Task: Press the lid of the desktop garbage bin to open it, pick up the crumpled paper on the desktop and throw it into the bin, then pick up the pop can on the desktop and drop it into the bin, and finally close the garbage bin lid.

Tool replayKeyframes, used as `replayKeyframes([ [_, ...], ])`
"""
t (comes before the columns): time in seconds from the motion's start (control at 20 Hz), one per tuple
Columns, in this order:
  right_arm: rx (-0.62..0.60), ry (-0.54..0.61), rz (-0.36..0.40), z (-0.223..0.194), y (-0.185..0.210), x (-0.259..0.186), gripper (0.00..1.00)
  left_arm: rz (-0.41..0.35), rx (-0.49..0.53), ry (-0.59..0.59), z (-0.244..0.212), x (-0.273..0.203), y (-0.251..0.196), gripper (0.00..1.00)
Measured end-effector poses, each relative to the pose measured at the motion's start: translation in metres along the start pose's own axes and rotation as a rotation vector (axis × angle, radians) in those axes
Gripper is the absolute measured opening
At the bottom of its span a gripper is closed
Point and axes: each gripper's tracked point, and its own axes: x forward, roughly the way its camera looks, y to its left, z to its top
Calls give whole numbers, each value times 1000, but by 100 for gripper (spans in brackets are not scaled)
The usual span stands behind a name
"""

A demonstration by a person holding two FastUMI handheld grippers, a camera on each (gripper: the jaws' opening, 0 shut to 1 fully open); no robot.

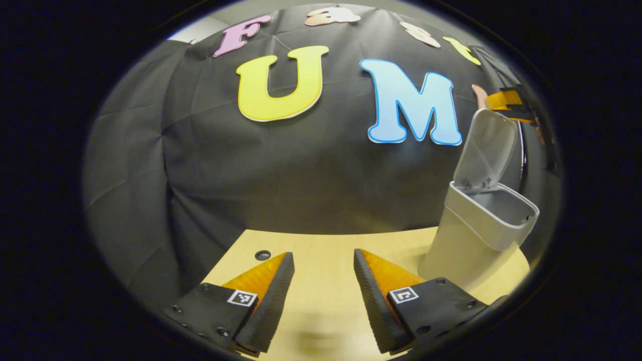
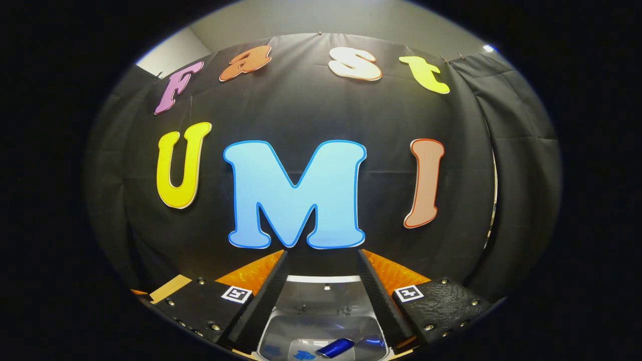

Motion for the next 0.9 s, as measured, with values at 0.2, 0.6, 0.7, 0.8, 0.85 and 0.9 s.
replayKeyframes([
  [0.2,12,25,2,-12,0,-18,88,-2,-1,-14,5,-7,-2,83],
  [0.6,20,86,14,-53,3,-51,88,6,0,-36,8,-29,1,83],
  [0.7,21,126,20,-71,4,-58,88,7,-2,-38,8,-34,1,83],
  [0.8,22,167,24,-91,5,-64,88,8,-3,-40,9,-38,1,83],
  [0.85,23,184,24,-101,5,-62,88,10,-2,-41,7,-40,1,83],
  [0.9,22,203,25,-110,5,-64,88,11,-1,-42,8,-41,1,83],
])
